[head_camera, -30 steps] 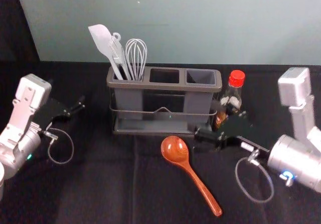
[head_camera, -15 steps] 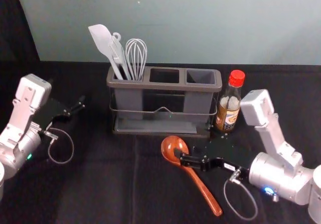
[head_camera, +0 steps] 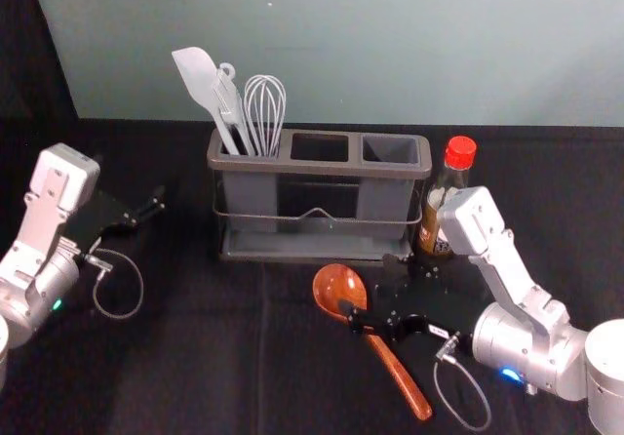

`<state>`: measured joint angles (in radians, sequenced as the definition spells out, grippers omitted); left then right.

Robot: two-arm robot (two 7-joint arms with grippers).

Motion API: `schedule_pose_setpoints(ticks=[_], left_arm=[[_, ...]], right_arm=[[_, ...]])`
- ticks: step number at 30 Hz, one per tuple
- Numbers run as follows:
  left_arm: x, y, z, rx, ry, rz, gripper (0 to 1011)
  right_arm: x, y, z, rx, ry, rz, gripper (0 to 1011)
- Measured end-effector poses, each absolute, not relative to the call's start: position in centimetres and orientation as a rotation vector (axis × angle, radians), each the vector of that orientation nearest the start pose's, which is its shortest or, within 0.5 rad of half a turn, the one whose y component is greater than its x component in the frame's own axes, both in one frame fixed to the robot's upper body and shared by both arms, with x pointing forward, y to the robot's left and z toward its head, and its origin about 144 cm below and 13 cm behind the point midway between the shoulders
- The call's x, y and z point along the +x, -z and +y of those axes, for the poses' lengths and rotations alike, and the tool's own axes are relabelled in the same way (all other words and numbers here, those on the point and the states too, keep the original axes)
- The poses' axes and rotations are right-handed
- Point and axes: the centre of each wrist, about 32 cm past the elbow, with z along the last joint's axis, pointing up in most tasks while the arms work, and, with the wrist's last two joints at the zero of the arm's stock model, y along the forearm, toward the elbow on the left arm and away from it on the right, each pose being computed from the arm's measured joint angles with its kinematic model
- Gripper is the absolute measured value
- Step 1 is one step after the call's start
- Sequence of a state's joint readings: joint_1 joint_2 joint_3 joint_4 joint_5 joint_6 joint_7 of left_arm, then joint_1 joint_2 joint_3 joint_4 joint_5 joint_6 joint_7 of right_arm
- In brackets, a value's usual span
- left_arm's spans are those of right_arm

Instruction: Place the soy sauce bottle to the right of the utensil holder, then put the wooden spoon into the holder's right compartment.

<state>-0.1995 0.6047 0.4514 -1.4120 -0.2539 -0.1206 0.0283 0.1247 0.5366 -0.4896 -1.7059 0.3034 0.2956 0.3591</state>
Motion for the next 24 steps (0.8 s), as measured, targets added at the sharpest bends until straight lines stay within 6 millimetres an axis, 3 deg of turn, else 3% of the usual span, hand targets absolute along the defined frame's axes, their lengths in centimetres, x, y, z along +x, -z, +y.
schedule_pose_setpoints(ticks=[24], left_arm=[[48.86, -113.98, 30.97, 0.304, -1.248, -0.285, 1005]], right_arm=[[45.38, -117.57, -22.36, -0.407, 0.748, 0.056, 1003]])
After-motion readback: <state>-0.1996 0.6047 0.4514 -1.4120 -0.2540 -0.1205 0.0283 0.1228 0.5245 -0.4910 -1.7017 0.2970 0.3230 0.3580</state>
